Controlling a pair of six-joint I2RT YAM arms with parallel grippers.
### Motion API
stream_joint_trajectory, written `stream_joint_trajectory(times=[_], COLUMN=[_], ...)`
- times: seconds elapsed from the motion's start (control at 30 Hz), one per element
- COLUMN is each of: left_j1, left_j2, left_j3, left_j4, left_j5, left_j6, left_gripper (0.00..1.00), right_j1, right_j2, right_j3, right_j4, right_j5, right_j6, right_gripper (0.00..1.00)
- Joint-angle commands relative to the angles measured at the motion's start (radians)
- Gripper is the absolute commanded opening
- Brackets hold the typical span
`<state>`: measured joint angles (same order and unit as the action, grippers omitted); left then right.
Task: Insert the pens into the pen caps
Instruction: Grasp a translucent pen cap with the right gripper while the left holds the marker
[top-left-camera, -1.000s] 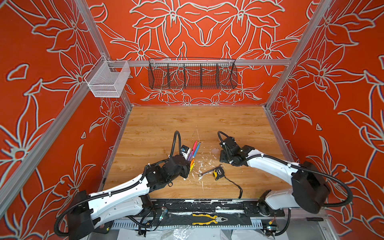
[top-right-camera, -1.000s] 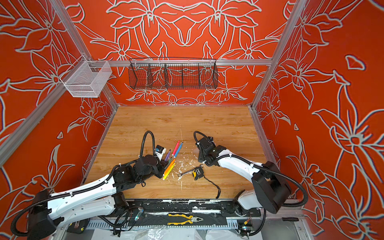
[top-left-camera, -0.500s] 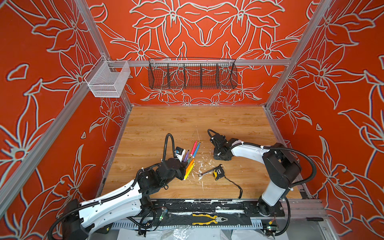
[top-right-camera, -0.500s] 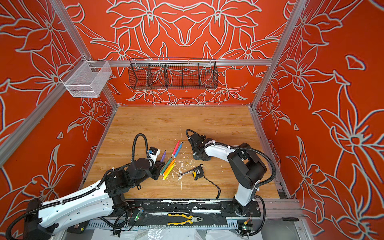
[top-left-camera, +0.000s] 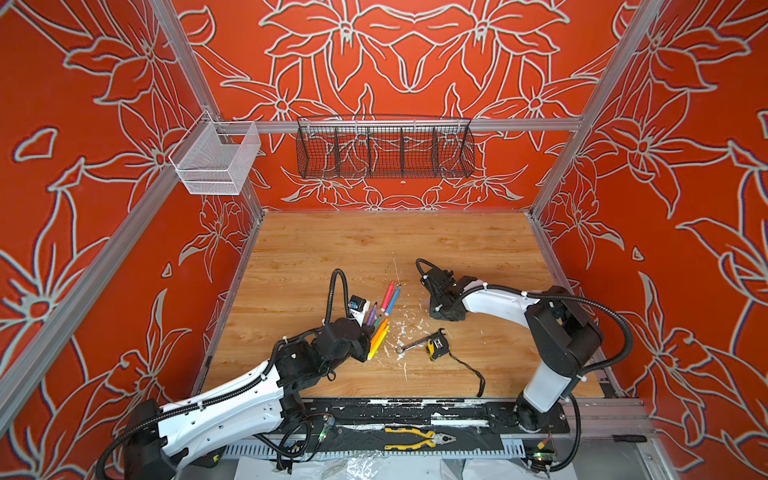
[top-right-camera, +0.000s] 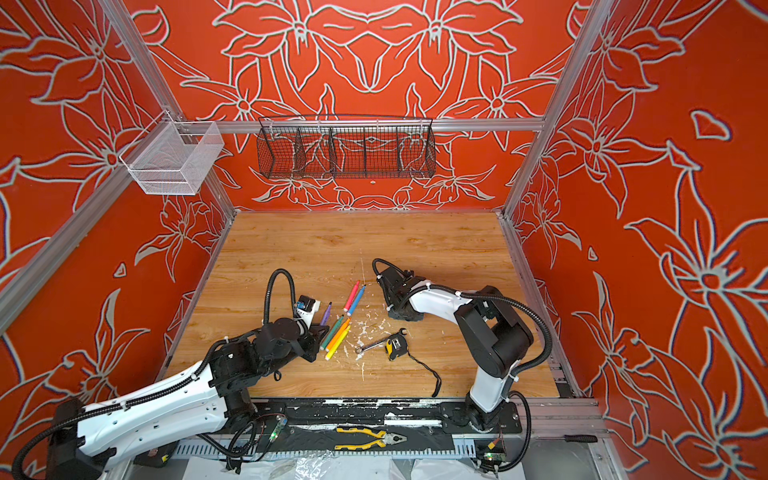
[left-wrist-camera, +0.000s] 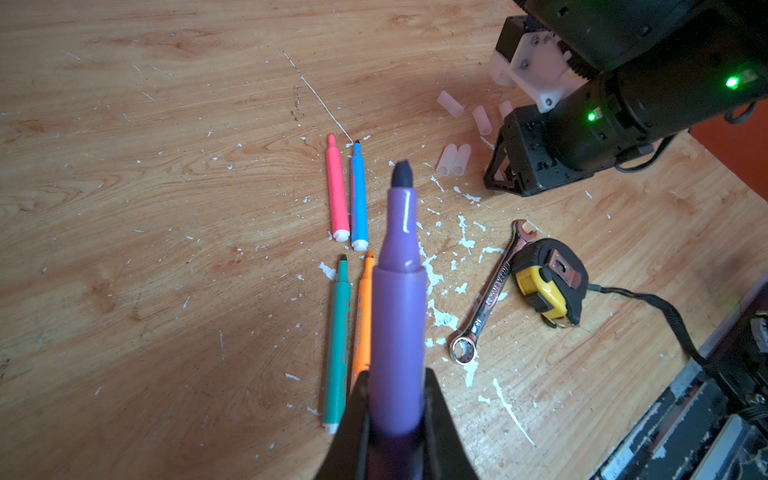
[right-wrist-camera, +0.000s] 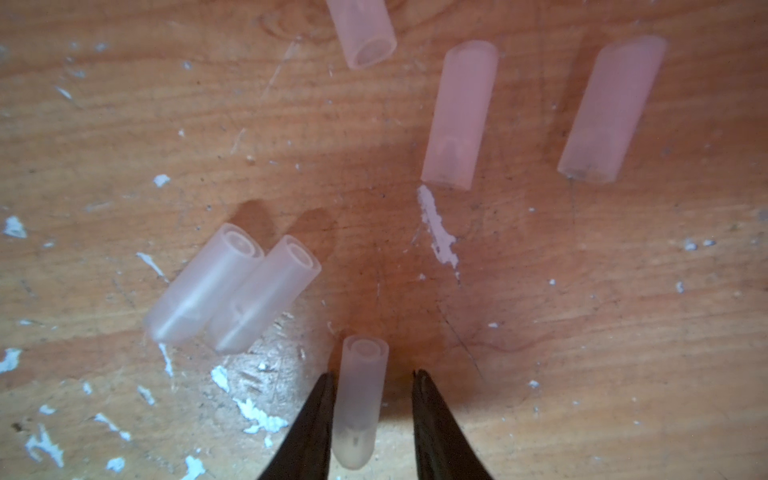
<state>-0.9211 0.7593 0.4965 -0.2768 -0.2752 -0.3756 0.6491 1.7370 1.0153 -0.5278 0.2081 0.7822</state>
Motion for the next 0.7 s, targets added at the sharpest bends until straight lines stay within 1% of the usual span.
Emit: stream_joint_trajectory(times=[0.0,0.2,0.47,0.6,0.67], left_j1=[0.001,0.001,0.001,0.001,0.001], left_j2=[-0.015,-0.026,-0.013,0.006,0.029], left_j3=[0.004,0.002,0.002,0.002,0.004], left_j4=[-0.004,-0.006,0.009,0.037,0.074], left_j5=[0.009,0.012,0.043,0.067,0.087], left_j6=[-0.008,-0.01,-0.007,-0.004,-0.007], left_gripper=[0.0,0.0,0.0,0.0,0.0], right_j1=[-0.006,-0.008,-0.009,-0.012,-0.012], right_j2=[0.037,0.032,0.042,0.012,-0.029], right_j3=[0.003,-0.014,-0.023,-0.037,-0.052], right_j4=[-0.041,-0.028,-0.024,-0.019,-0.013], right_j5=[0.042,0.037,0.046,0.051,0.054], right_j6=[0.013,0.018,0.022,0.032,0.041], right_gripper=[0.31,0.23,0.17,0.13,0.12])
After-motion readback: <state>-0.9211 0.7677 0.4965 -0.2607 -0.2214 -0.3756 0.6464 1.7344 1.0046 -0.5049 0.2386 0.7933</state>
